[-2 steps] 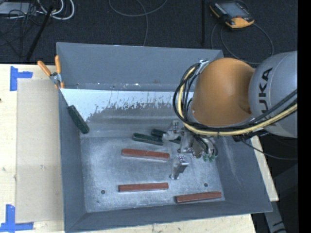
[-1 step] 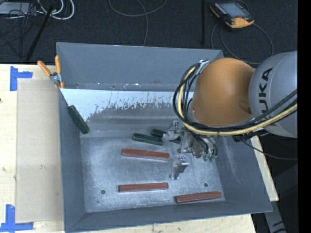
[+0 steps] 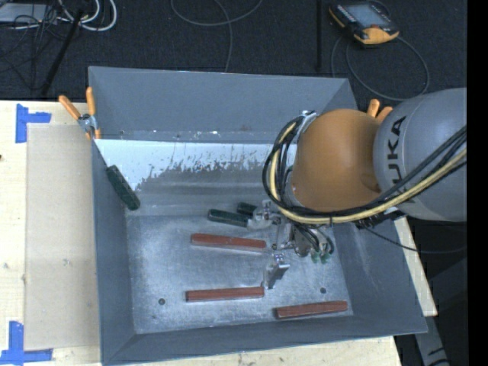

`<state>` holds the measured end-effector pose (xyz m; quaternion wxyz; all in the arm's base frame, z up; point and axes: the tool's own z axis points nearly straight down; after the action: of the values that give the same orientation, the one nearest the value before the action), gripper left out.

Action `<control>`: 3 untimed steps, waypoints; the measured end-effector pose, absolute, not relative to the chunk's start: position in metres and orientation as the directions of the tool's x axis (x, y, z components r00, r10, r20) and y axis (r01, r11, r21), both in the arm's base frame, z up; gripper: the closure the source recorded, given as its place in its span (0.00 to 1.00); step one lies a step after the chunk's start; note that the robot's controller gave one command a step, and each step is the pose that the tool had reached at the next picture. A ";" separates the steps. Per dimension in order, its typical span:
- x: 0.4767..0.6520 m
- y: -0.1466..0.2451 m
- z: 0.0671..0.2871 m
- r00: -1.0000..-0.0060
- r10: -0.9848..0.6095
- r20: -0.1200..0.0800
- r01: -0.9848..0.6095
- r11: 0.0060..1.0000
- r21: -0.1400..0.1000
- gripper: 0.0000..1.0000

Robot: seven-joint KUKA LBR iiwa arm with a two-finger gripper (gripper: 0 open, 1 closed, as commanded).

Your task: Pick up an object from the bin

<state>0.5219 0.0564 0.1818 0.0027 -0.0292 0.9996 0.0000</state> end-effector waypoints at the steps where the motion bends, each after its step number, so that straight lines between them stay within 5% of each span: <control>1: 0.523 0.076 0.088 -0.973 -0.232 0.001 -0.232 0.973 -0.001 1.00; 2: 0.523 0.076 0.085 -0.973 -0.230 0.000 -0.230 0.973 0.001 0.00; 3: 0.522 0.076 0.085 -0.973 -0.230 0.001 -0.230 0.973 0.001 0.00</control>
Offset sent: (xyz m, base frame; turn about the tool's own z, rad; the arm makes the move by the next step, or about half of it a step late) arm 0.0000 0.0000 0.0000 0.0000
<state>0.5225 0.0764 0.0852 -0.0005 -0.1159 0.9933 0.0004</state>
